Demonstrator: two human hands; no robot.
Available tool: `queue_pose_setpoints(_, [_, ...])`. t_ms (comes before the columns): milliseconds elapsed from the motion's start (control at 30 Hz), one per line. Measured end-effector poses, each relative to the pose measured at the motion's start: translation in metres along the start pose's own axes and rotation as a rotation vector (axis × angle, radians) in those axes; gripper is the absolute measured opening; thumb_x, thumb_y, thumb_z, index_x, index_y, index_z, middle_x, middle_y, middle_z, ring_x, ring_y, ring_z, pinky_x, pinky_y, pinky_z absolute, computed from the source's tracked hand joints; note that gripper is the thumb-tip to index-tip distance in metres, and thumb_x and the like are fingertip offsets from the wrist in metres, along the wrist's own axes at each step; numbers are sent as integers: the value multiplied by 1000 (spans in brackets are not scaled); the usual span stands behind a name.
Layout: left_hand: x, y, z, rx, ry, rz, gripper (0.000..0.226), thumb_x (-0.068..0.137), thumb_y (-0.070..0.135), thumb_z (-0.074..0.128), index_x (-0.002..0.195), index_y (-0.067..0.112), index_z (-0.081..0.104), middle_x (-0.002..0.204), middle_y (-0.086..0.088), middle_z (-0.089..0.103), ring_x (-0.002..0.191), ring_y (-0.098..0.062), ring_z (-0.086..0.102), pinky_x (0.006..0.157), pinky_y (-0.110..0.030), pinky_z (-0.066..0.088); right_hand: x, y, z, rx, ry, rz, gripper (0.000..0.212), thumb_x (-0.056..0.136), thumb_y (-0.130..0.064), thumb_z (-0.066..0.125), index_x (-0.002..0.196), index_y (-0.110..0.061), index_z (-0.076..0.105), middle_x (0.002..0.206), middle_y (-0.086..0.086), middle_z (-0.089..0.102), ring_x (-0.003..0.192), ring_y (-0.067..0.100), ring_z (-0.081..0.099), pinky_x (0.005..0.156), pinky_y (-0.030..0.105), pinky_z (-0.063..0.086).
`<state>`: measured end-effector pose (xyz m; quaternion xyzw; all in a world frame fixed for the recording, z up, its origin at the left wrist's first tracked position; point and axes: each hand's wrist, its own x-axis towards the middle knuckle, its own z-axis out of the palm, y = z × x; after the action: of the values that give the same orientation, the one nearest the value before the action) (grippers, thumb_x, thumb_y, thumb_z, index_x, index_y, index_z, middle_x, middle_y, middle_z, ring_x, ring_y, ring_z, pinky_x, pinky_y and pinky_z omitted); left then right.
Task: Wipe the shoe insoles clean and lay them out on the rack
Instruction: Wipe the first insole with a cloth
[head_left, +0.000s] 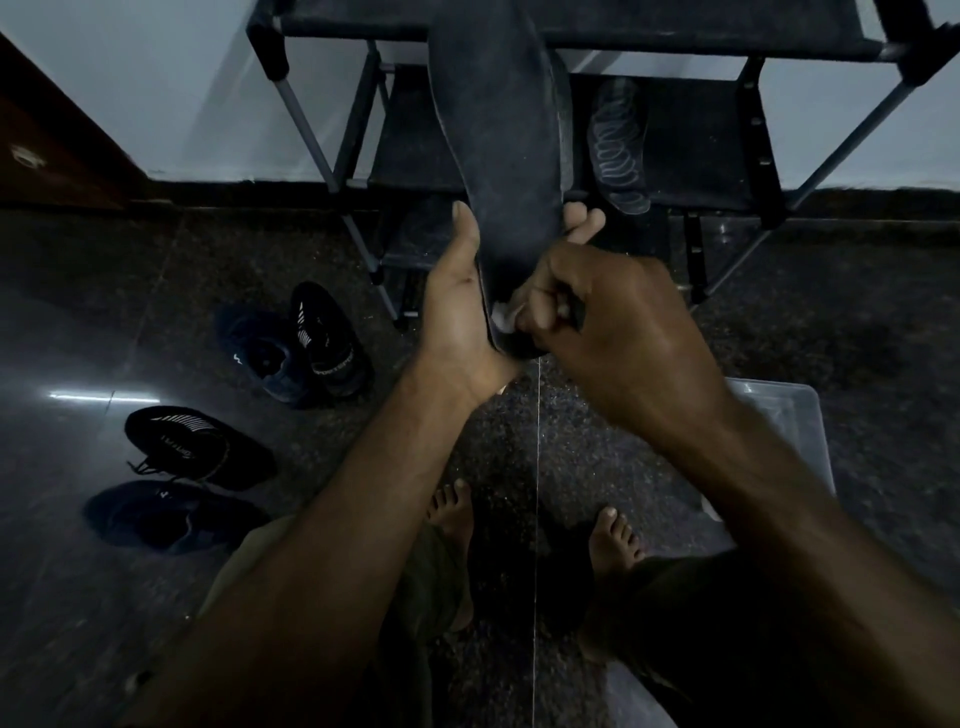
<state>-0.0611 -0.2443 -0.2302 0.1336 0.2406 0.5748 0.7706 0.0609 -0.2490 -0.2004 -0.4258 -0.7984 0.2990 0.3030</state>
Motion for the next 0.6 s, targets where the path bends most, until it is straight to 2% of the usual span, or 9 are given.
queue_pose_setpoints(100, [0, 1, -2, 11, 7, 28, 72, 102, 57, 18, 125, -1, 55, 113, -15, 68, 132, -29, 49, 110, -37, 42, -1, -6, 0, 146, -66, -14, 24, 83, -2, 69, 71, -16, 54, 76, -1, 70, 76, 10, 68, 68, 37, 55])
queue_pose_setpoints(233, [-3, -3, 2, 55, -39, -43, 80, 99, 62, 16, 123, -1, 59, 124, -15, 64, 122, -23, 57, 107, -36, 44, -1, -2, 5, 275, 85, 17, 23, 84, 4, 67, 73, -13, 55, 81, -5, 70, 82, 6, 68, 73, 32, 58])
queue_pose_setpoints(333, [-2, -2, 3, 3, -38, -49, 79, 99, 62, 16, 132, -3, 47, 123, -15, 62, 119, -24, 59, 104, -36, 47, 0, 6, 5, 149, 162, 40, 23, 85, 3, 65, 74, -15, 53, 82, -3, 69, 83, 10, 68, 70, 38, 58])
queue_pose_setpoints(400, [-1, 1, 1, -17, -28, -27, 77, 100, 59, 15, 130, -4, 49, 119, -15, 64, 120, -25, 56, 102, -36, 47, 0, 6, 2, 41, 132, 48, 22, 85, -1, 66, 74, -16, 54, 81, -3, 69, 81, 11, 67, 68, 40, 57])
queue_pose_setpoints(467, [0, 3, -1, 8, -7, 6, 75, 101, 58, 15, 123, -3, 55, 115, -15, 67, 122, -25, 55, 103, -36, 47, 0, 1, -1, 69, 35, 39, 23, 84, -5, 69, 72, -17, 54, 78, -3, 69, 78, 8, 67, 68, 34, 56])
queue_pose_setpoints(533, [-1, 2, -2, 30, -1, 32, 74, 102, 57, 17, 121, -2, 58, 112, -16, 69, 124, -27, 55, 105, -36, 45, -1, -6, -1, 177, -48, 28, 24, 82, -2, 71, 70, -15, 55, 76, -2, 70, 75, 6, 67, 66, 23, 55])
queue_pose_setpoints(600, [-2, 0, 0, 51, -7, 14, 77, 101, 58, 17, 117, -2, 64, 113, -16, 69, 122, -25, 58, 105, -35, 46, -1, -6, 2, 223, -17, 28, 24, 81, 4, 69, 71, -13, 56, 76, -4, 70, 75, 2, 67, 67, 18, 54])
